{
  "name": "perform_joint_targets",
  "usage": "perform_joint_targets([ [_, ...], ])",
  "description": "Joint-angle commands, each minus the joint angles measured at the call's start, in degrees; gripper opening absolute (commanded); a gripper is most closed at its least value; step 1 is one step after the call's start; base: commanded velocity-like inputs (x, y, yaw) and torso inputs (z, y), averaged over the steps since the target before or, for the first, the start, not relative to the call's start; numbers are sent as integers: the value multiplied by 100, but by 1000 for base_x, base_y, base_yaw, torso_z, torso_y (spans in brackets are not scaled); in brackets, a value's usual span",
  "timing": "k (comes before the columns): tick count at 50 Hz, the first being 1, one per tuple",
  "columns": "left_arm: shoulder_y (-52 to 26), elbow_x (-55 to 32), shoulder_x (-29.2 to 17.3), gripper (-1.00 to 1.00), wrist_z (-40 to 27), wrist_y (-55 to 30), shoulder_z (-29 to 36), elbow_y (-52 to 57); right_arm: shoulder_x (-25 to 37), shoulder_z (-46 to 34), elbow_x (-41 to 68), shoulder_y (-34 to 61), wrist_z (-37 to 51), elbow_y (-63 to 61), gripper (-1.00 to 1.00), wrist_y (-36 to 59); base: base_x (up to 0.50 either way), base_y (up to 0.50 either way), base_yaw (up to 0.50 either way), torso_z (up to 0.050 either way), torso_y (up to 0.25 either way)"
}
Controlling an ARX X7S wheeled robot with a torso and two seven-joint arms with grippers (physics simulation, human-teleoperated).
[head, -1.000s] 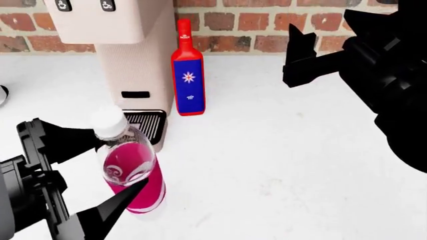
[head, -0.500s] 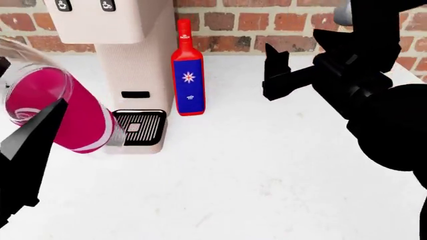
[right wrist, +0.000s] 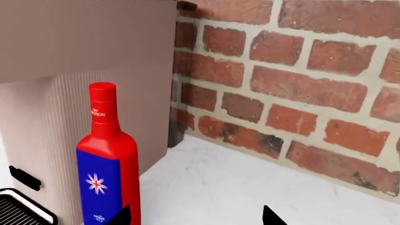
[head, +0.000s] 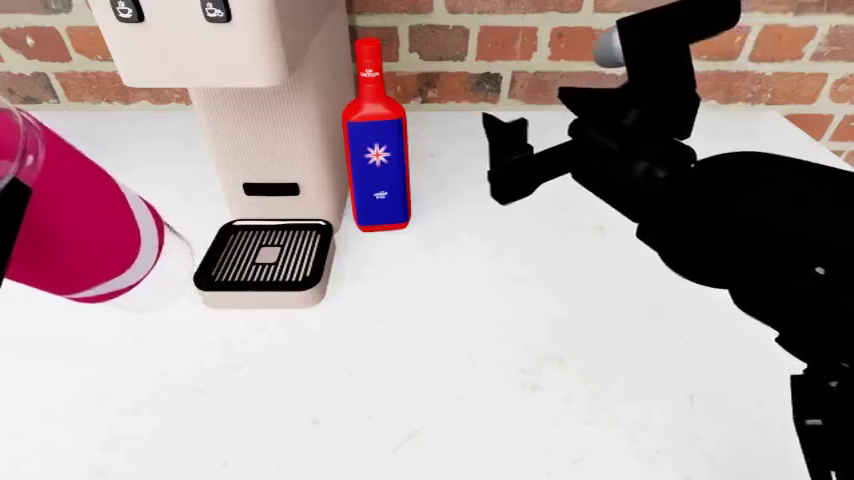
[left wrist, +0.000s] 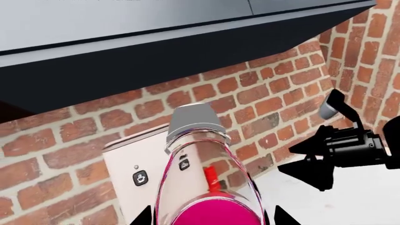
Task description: Move the drinks to the dining counter.
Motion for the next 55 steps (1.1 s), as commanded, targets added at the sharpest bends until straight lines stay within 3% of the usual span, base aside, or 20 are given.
perform_joint_targets([
  [1,74,-151,-135,-100,-172,-48,-174,-99,-171,-281,-336,121,-830,791,100,-533,0,0,0,0,0],
  [19,50,136,-77,-100,-55,-20,26,-125,-228,-123,550,217,-1198,653,100,-37,0,0,0,0,0],
  [55,263,151,12,-100,90,-119,-178,-51,-831,-1236,-745,917,-2462,2528,100,-877,0,0,0,0,0],
])
